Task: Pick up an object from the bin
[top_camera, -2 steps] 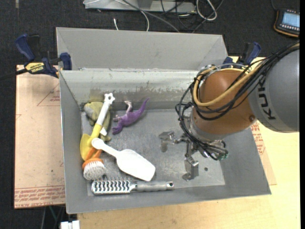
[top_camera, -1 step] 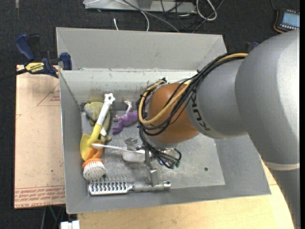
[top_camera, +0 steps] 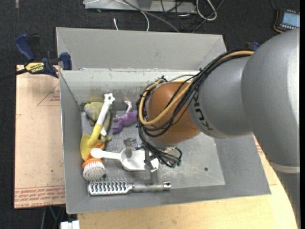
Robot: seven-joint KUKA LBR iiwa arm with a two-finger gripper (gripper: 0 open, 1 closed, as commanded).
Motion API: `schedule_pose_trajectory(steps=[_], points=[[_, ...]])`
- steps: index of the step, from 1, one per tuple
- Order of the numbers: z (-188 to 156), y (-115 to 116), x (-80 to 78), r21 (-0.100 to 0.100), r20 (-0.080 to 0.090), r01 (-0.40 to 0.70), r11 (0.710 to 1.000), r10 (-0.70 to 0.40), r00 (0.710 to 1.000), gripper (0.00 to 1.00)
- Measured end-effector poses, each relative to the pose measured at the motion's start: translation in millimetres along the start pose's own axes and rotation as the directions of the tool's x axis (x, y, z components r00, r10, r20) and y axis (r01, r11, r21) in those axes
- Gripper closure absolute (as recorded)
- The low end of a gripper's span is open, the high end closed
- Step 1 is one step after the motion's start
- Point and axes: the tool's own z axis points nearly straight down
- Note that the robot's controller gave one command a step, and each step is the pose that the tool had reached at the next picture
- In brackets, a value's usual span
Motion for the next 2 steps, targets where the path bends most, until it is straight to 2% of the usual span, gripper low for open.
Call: schedule_pose_trajectory(steps=[1,2], points=[[21,-24,-48.4,-0.001,-0.001,-0.066,0.998,0.066,0.998,0.00],[20,7,-27.6,-0.002,0.006,-0.005,1.000,0.005,1.000,0.00]])
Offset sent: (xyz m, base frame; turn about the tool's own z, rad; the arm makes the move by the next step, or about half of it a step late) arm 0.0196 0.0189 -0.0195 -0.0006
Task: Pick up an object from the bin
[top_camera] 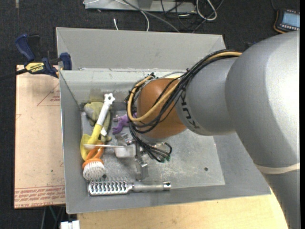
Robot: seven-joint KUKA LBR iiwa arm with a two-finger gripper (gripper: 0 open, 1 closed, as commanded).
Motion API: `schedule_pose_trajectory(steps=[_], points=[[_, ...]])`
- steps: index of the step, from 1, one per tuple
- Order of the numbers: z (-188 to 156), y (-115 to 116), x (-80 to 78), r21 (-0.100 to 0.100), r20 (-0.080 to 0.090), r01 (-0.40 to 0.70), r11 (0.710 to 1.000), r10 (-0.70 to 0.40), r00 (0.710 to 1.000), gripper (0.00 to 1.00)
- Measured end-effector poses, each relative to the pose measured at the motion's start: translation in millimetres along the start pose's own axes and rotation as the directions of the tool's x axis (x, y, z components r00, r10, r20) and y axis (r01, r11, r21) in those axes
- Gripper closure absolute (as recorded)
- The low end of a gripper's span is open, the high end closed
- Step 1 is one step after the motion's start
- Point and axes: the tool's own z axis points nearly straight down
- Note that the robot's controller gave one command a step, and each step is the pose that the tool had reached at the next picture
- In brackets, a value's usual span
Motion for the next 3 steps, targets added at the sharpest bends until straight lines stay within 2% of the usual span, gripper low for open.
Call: schedule_pose_trajectory(steps=[1,2,3], points=[[-94,-22,-11.5,0.000,-0.005,-0.050,0.999,0.050,0.999,0.00],[-8,3,-4.4,-0.002,0.001,0.028,1.000,-0.028,1.000,0.00],[-65,66,-45.9,0.004,0.016,0.057,0.998,-0.057,0.998,1.00]])
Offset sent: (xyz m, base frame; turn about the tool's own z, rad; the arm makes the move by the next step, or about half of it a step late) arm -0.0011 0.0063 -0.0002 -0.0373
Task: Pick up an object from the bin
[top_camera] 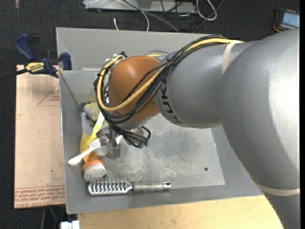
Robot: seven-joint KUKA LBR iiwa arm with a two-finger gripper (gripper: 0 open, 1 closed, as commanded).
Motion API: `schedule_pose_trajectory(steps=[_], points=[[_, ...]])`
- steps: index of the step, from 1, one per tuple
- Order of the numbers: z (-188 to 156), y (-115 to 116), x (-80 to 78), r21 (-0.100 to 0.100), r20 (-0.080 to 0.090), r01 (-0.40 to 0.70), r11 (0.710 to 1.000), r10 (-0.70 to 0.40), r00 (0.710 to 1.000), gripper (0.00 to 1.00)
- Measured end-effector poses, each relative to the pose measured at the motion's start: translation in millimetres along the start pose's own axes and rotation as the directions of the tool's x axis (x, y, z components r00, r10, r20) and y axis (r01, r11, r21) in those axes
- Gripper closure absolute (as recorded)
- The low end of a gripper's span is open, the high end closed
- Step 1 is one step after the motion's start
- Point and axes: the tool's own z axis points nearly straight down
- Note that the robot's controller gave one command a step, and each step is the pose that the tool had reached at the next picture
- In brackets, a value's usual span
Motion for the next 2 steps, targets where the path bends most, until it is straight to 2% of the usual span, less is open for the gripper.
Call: schedule_pose_trajectory(steps=[1,2], points=[[0,0,0.2,0.000,0.000,0.000,1.000,0.000,1.000,1.00],[-97,-6,0.8,-0.001,0.001,-0.009,1.000,0.009,1.000,1.00]])
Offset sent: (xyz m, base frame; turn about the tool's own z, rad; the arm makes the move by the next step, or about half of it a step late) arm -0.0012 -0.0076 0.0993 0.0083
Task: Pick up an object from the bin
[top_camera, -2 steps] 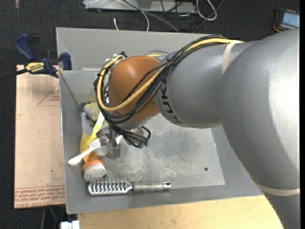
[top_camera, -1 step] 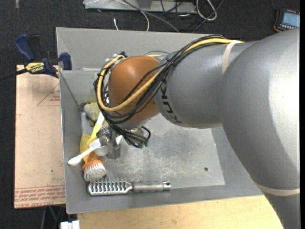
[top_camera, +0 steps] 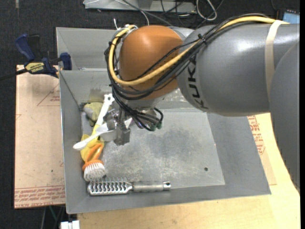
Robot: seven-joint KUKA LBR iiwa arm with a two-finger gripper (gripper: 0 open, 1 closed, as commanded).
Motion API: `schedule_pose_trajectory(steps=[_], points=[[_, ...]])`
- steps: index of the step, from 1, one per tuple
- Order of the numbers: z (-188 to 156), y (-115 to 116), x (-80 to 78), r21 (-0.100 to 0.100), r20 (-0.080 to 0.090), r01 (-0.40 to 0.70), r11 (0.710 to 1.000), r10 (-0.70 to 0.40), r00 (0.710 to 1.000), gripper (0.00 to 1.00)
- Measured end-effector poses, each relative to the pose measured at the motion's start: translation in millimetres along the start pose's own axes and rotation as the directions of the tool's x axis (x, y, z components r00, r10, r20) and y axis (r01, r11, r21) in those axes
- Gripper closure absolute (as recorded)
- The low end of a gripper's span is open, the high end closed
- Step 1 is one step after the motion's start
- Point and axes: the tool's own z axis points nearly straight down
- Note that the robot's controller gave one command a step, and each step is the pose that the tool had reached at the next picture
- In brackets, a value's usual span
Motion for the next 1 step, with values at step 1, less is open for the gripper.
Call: schedule_pose_trajectory(steps=[1], points=[[-3.2,14.6,9.0,-0.001,-0.007,0.019,1.000,-0.019,1.000,1.00]])
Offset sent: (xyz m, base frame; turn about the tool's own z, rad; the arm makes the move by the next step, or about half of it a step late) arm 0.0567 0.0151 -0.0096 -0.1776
